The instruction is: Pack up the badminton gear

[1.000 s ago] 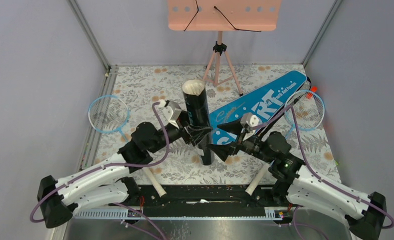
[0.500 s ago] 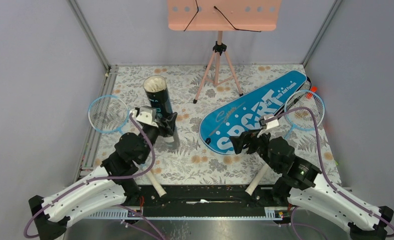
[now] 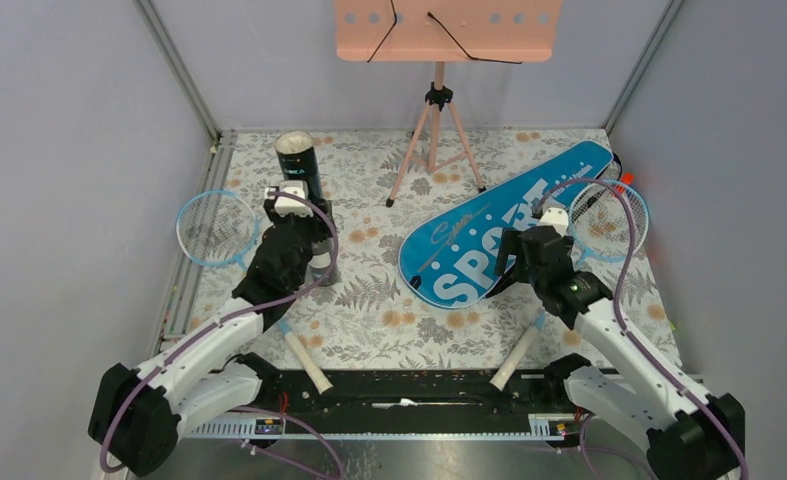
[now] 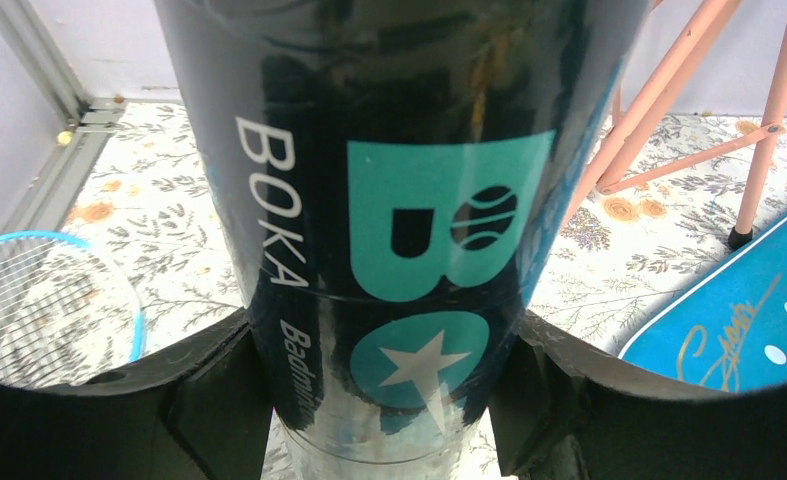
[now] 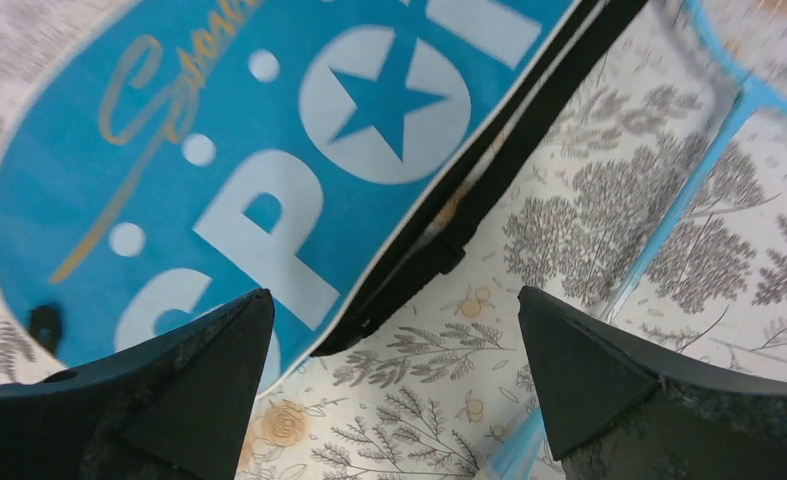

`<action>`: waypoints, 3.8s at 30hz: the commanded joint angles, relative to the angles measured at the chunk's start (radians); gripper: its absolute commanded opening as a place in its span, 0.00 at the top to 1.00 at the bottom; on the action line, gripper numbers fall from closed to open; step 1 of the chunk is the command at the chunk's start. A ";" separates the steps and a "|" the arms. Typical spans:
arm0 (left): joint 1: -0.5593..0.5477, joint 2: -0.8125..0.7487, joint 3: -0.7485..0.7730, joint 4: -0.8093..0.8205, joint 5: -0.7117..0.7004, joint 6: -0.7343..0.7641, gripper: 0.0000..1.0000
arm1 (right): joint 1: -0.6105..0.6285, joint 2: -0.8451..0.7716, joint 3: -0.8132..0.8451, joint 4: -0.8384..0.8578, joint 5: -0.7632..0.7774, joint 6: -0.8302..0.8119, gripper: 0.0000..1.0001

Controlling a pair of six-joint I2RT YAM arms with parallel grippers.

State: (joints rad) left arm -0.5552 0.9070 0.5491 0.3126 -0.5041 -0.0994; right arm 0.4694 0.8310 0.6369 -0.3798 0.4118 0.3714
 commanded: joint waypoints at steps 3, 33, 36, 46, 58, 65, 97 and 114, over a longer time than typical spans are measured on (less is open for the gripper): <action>0.057 0.175 0.076 0.290 0.179 0.024 1.00 | -0.181 0.142 0.038 -0.023 -0.175 0.039 0.00; 0.132 0.418 0.224 0.315 0.442 0.063 1.00 | -0.417 0.039 -0.047 0.033 -0.200 0.032 0.00; 0.132 0.392 0.209 0.336 0.429 0.083 1.00 | -0.417 0.051 -0.041 0.031 -0.241 0.019 0.00; 0.135 0.330 0.187 0.351 0.376 0.139 1.00 | -0.417 0.103 -0.001 0.011 -0.226 0.029 0.00; 0.138 0.124 0.129 0.162 0.321 0.059 1.00 | 0.003 0.237 0.151 -0.064 -0.324 -0.088 0.07; 0.138 -0.062 0.035 0.034 0.341 -0.028 1.00 | 0.378 0.524 0.283 0.155 -0.388 -0.036 0.18; 0.138 -0.330 -0.094 -0.098 0.292 -0.054 1.00 | 0.605 1.142 0.655 -0.042 -0.221 -0.030 0.74; 0.138 -0.372 -0.177 0.046 0.632 0.042 1.00 | 0.612 0.685 0.487 -0.170 -0.137 0.027 1.00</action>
State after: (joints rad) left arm -0.4221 0.5468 0.3737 0.2012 -0.0628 -0.1013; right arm 1.0752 1.7397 1.1599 -0.4644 0.2108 0.3702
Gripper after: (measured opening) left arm 0.655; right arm 0.019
